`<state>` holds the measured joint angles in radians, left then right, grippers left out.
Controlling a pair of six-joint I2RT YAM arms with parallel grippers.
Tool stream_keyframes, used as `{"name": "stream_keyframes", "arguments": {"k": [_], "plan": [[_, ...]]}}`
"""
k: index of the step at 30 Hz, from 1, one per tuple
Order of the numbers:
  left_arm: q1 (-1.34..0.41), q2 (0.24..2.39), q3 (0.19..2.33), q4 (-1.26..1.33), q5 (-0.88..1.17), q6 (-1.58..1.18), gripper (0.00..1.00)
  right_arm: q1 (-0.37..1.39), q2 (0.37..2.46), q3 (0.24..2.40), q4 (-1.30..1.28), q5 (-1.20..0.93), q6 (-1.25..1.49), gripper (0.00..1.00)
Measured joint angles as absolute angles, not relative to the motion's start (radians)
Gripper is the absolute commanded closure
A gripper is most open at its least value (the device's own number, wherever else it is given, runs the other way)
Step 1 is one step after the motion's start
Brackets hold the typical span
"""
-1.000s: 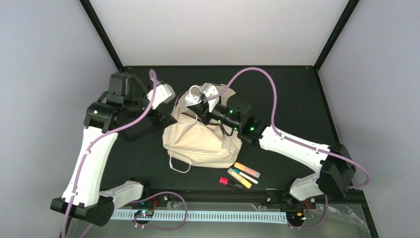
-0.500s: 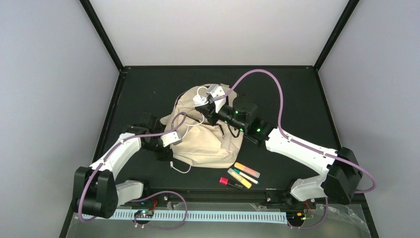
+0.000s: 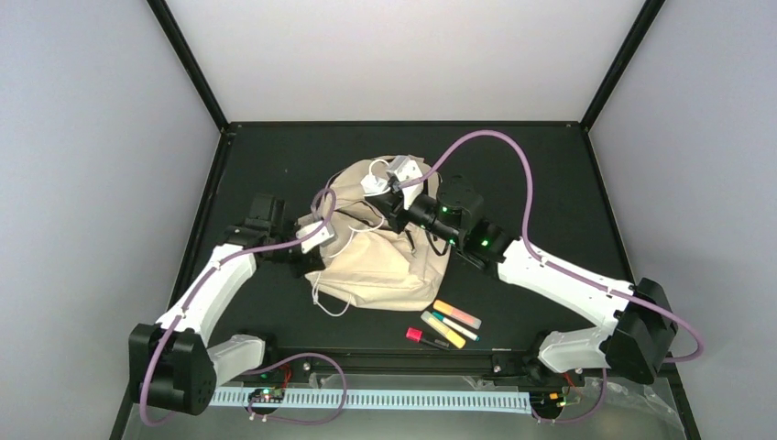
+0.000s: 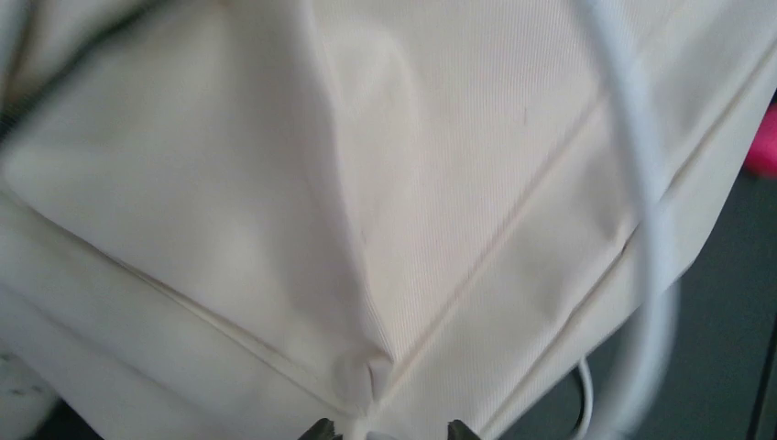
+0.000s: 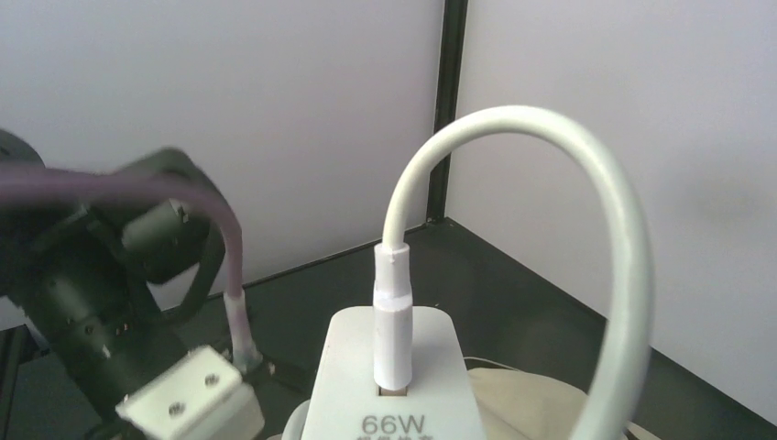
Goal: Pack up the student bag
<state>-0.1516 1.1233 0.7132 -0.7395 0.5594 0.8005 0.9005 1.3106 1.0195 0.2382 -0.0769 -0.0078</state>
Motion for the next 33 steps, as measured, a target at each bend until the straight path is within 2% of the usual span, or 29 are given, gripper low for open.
{"name": "stream_keyframes", "arguments": {"k": [1, 3, 4, 12, 19, 26, 29, 33], "plan": [[-0.152, 1.119, 0.742, -0.744, 0.579, 0.791, 0.75, 0.9, 1.308, 1.019, 0.238, -0.078, -0.01, 0.95], [-0.152, 1.112, 0.78, -0.744, 0.616, 0.773, 0.97, 0.898, 1.305, 1.019, 0.238, -0.078, -0.011, 0.95], [-0.152, 1.112, 0.788, -0.744, 0.632, 0.765, 0.98, 0.897, 1.304, 1.019, 0.237, -0.078, -0.012, 0.95], [-0.152, 1.113, 0.913, -0.882, 0.66, 0.769, 0.98, 0.891, 1.237, 1.002, 0.201, -0.092, -0.039, 0.95], [-0.16, 1.121, 1.36, -0.981, 0.769, 0.693, 0.98, 0.879, 1.168, 1.021, 0.145, -0.195, -0.105, 0.91], [-0.292, 1.234, 1.862, -0.992, 0.852, 0.601, 0.98, 0.878, 1.166, 1.133, 0.069, -0.3, -0.186, 0.88], [-0.338, 1.289, 1.959, -0.965, 0.875, 0.559, 0.99, 0.868, 1.166, 1.167, 0.063, -0.326, -0.204, 0.86], [-0.369, 1.357, 1.969, -0.913, 0.907, 0.511, 0.98, 0.844, 1.177, 1.18, 0.081, -0.337, -0.202, 0.82]]}}
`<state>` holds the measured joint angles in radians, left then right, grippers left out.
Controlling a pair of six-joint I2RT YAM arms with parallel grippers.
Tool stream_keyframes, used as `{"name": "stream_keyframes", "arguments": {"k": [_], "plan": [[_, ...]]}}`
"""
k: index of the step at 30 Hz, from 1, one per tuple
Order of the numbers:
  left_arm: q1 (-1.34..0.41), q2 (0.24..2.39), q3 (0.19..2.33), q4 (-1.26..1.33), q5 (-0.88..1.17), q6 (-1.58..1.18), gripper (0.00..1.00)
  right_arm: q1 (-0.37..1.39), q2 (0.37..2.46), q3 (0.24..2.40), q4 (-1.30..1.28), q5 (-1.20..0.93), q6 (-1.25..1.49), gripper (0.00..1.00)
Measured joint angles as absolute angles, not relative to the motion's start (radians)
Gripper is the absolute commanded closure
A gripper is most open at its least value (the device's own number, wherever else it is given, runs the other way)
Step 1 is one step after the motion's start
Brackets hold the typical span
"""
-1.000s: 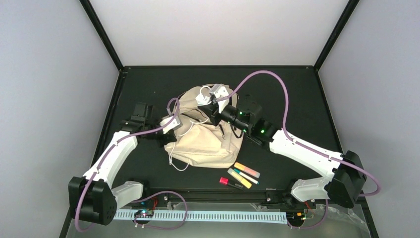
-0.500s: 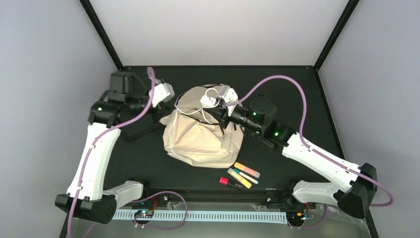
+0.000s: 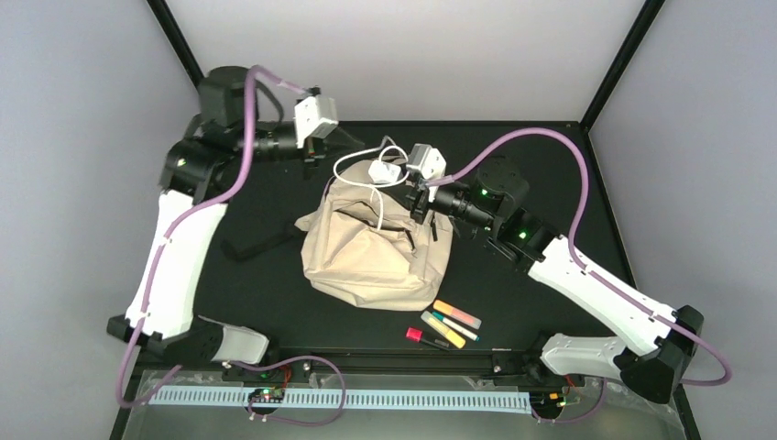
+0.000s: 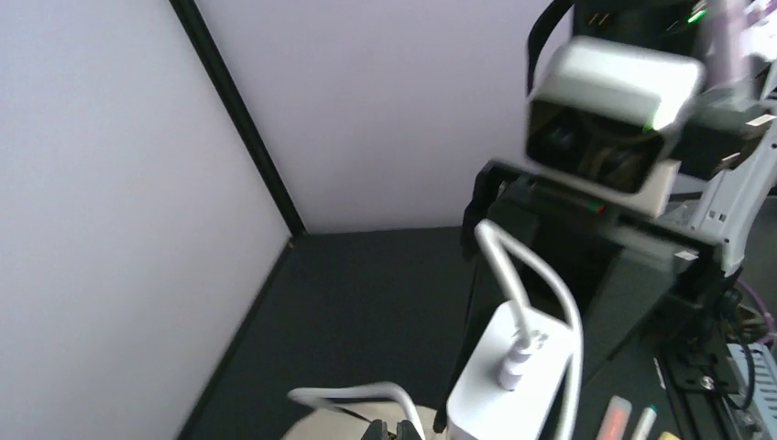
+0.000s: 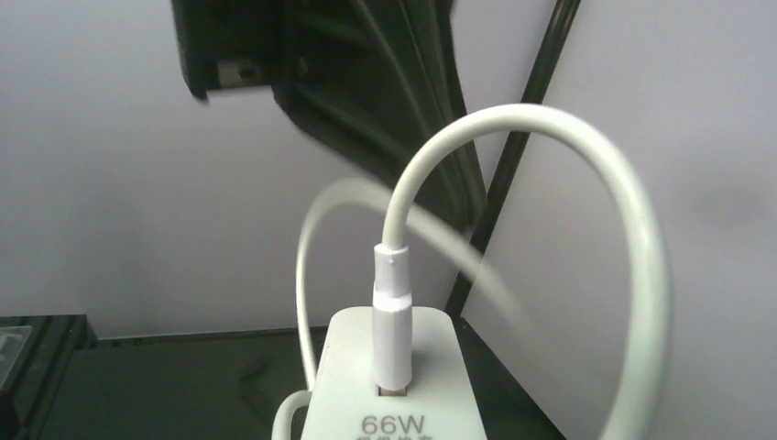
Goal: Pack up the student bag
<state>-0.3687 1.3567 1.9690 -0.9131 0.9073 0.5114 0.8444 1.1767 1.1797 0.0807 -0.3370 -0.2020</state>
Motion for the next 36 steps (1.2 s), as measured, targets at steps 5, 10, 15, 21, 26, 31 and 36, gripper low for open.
{"name": "stream_keyframes", "arguments": {"k": [5, 10, 15, 21, 26, 31, 36], "plan": [[-0.37, 1.433, 1.802, -0.831, 0.924, 0.482, 0.98, 0.791, 1.222, 1.162, 0.104, -0.344, -0.177, 0.82], [-0.37, 1.472, 1.557, -0.725, 0.928, 0.466, 0.99, 0.713, 1.261, 1.063, 0.119, -0.352, -0.146, 0.84], [-0.362, 1.573, 1.465, -0.721, 0.86, 0.502, 0.9, 0.689, 1.331, 1.011, 0.097, -0.356, -0.139, 0.84], [-0.303, 1.682, 1.467, -0.779, 0.714, 0.577, 0.66, 0.662, 1.396, 0.978, 0.08, -0.391, -0.11, 0.84], [-0.26, 1.701, 1.396, -0.832, 0.728, 0.742, 0.4, 0.618, 1.529, 1.065, 0.041, -0.435, -0.076, 0.84], [-0.23, 1.7, 1.34, -0.874, 0.768, 0.933, 0.26, 0.603, 1.605, 1.126, 0.015, -0.474, -0.053, 0.84], [-0.231, 1.699, 1.255, -0.813, 0.724, 1.102, 0.24, 0.603, 1.693, 1.242, -0.021, -0.546, -0.019, 0.83]]}}
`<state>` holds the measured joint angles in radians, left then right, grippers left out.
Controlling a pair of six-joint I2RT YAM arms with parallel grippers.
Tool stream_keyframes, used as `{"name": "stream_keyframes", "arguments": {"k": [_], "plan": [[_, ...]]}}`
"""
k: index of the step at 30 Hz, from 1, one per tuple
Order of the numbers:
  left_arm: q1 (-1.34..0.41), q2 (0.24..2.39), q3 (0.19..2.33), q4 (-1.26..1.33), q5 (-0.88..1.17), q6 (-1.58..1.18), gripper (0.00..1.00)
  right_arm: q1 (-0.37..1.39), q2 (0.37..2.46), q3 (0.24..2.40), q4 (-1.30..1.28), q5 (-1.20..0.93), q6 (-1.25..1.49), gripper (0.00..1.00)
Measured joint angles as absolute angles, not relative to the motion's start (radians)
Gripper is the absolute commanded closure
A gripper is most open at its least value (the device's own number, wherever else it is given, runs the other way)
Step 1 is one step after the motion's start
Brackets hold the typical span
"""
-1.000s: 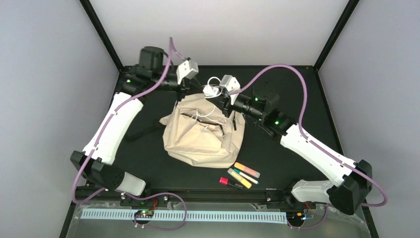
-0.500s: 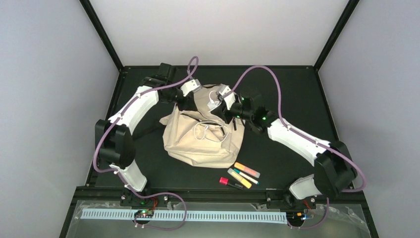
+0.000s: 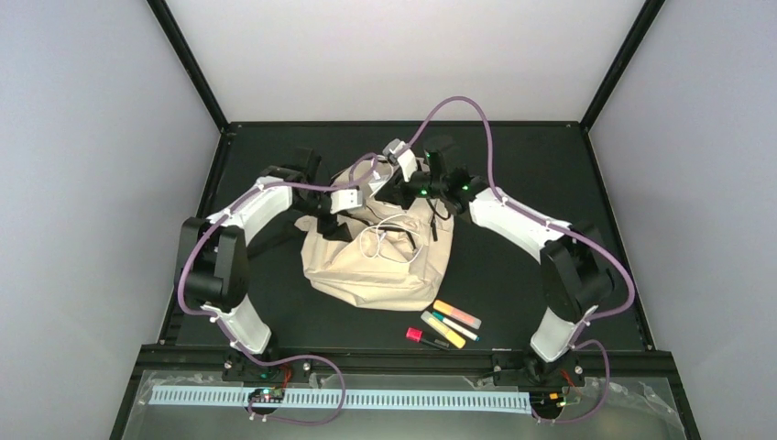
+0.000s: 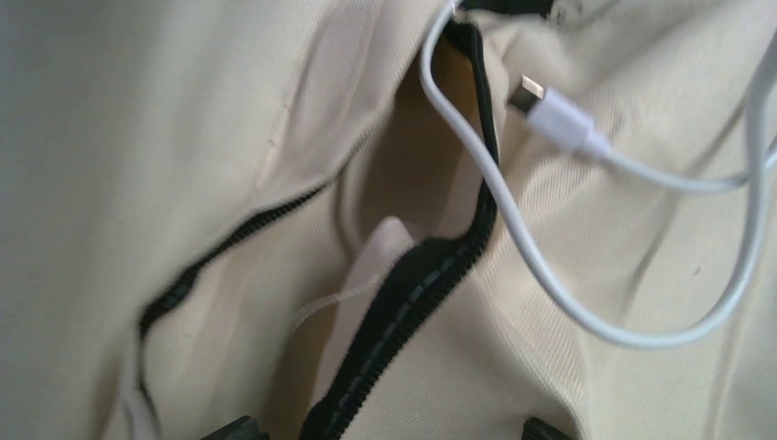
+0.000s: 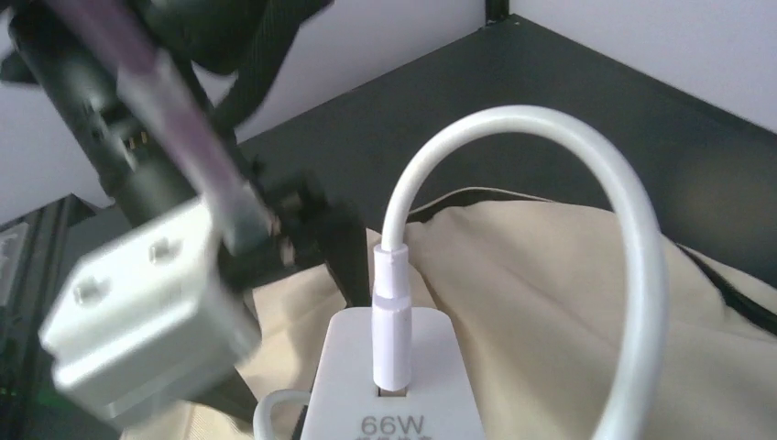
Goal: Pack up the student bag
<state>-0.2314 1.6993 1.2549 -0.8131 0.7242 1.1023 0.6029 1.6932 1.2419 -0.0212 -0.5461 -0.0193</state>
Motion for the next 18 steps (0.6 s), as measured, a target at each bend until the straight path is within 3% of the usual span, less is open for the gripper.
{"name": "stream_keyframes", "arguments": {"k": [8, 14, 16, 18], "plan": [[-0.236, 1.7, 1.229, -0.728, 0.72, 1.206, 0.25, 0.603, 1.839, 1.368, -0.141, -0.637, 0.031, 0.83], [-0.236, 1.73, 1.234, -0.775, 0.765, 1.38, 0.44, 0.603, 1.91, 1.432, -0.214, -0.677, 0.06, 0.82], [-0.237, 1.741, 1.206, -0.773, 0.765, 1.422, 0.64, 0.603, 1.924, 1.441, -0.236, -0.684, 0.073, 0.82], [-0.237, 1.741, 1.175, -0.768, 0.765, 1.446, 0.94, 0.604, 1.944, 1.454, -0.257, -0.692, 0.083, 0.81]]}}
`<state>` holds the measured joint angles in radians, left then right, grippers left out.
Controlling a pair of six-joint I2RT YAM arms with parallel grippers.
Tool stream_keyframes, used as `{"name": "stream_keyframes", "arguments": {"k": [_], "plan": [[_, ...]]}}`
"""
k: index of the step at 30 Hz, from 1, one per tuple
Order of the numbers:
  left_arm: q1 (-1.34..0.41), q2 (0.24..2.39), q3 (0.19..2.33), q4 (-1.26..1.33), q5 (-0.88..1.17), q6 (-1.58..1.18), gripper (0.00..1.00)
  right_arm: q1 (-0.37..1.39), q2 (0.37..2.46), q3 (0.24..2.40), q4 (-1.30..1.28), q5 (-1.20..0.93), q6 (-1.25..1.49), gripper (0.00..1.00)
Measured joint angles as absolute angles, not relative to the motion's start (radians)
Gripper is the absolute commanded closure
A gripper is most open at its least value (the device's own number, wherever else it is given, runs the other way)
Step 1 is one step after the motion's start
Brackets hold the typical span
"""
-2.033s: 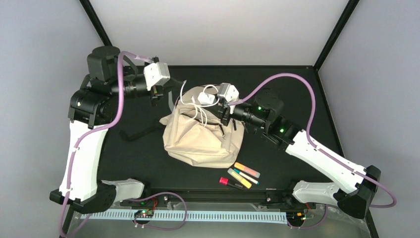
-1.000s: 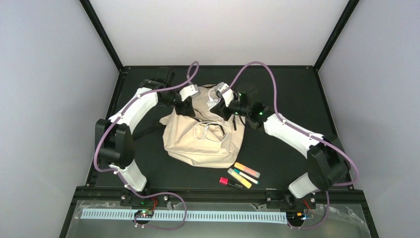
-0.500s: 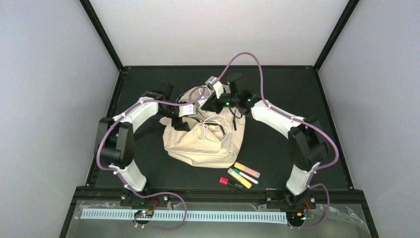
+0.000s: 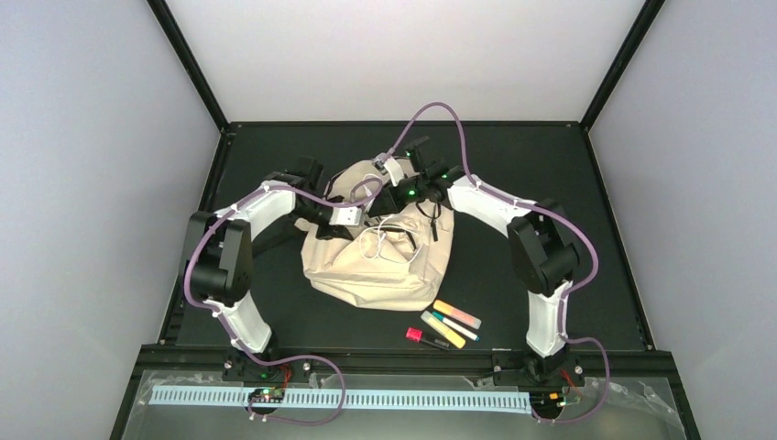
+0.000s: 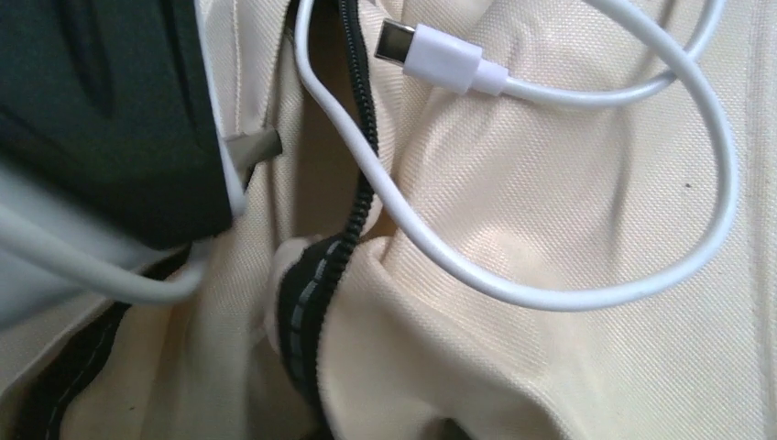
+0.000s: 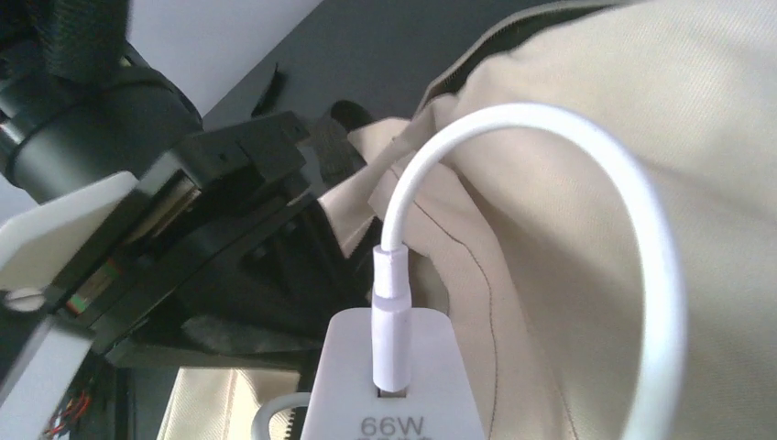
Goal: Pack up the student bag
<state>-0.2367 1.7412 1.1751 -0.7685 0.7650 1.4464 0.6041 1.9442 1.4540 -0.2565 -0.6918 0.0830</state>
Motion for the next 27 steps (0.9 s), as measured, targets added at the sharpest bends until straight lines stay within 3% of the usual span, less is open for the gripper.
{"name": "stream_keyframes", "arguments": {"k": [7, 10, 14, 17, 27], "plan": [[-0.237, 1.695, 1.179, -0.781, 0.777, 1.488, 0.98, 0.632, 2.057, 1.577, -0.393, -0.721, 0.065, 0.78], [-0.237, 1.665, 1.242, -0.878, 0.799, 1.523, 0.98, 0.653, 2.115, 1.667, -0.487, -0.732, 0.03, 0.7], [-0.237, 1.614, 1.277, -0.953, 0.814, 1.539, 0.98, 0.662, 2.144, 1.733, -0.622, -0.767, -0.066, 0.43], [-0.242, 1.603, 1.287, -0.987, 0.818, 1.545, 0.99, 0.671, 2.147, 1.791, -0.773, -0.746, -0.176, 0.03], [-0.271, 1.594, 1.211, -0.96, 0.795, 1.56, 0.98, 0.686, 2.05, 1.834, -0.87, -0.558, -0.231, 0.0]]}}
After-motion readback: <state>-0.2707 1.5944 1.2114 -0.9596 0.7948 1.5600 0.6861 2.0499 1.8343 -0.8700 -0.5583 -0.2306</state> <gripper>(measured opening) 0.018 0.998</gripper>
